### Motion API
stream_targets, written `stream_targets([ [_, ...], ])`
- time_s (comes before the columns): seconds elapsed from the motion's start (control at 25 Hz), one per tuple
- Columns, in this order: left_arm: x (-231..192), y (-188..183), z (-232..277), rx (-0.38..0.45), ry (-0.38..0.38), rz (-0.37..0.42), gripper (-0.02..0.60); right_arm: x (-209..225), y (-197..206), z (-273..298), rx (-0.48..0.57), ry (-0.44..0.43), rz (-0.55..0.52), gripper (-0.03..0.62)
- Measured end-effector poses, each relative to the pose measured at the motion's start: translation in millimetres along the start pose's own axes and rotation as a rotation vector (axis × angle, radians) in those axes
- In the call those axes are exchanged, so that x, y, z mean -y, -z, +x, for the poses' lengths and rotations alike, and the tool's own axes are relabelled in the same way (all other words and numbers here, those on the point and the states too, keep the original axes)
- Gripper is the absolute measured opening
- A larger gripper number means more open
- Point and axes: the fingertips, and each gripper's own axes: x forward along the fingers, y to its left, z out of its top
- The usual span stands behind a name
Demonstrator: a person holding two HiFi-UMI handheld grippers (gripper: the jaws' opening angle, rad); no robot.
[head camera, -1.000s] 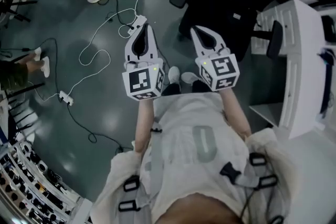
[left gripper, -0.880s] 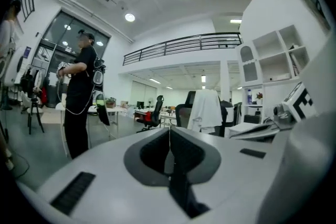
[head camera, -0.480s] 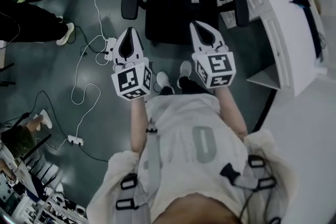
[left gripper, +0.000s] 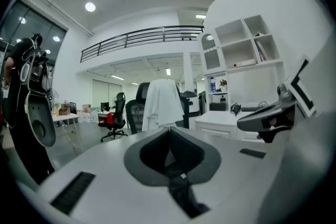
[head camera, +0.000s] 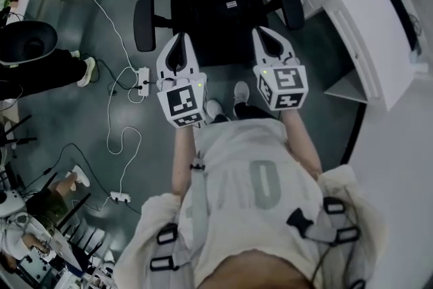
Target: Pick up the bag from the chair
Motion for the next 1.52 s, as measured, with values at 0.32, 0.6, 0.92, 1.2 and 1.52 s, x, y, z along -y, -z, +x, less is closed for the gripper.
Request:
stream_targets([
  [0.32,43.5,-12.8,53.7,-0.029,0.025,-0.002,0.009,62.6,6.4,17.1,-0.008,0.023,0.037,0.006],
  [0.6,37.3,-11.1,77.9,-0.044,0.02,-0.059,0.009,81.1,4.7,36.5,-0.025,0.034,0.054,0.006],
  [0.92,13.0,-35.5,112.2,0.005,0.005,-0.068,0.009,101.2,-12.5,46.1,-0.012,0.105,0.081,0.006],
  [1.2,8.8,-25.8,126.5,-0.016,0.033,-0.082,0.009,102.5,-16.3,56.5,-0.01,0.134,0.057,0.008],
  [1.52,17.2,-24.6,145.3,-0.012,0.15,-0.147,0.241,95.6,-13.2,75.1,-0.038,0.094,0.117,0.263],
])
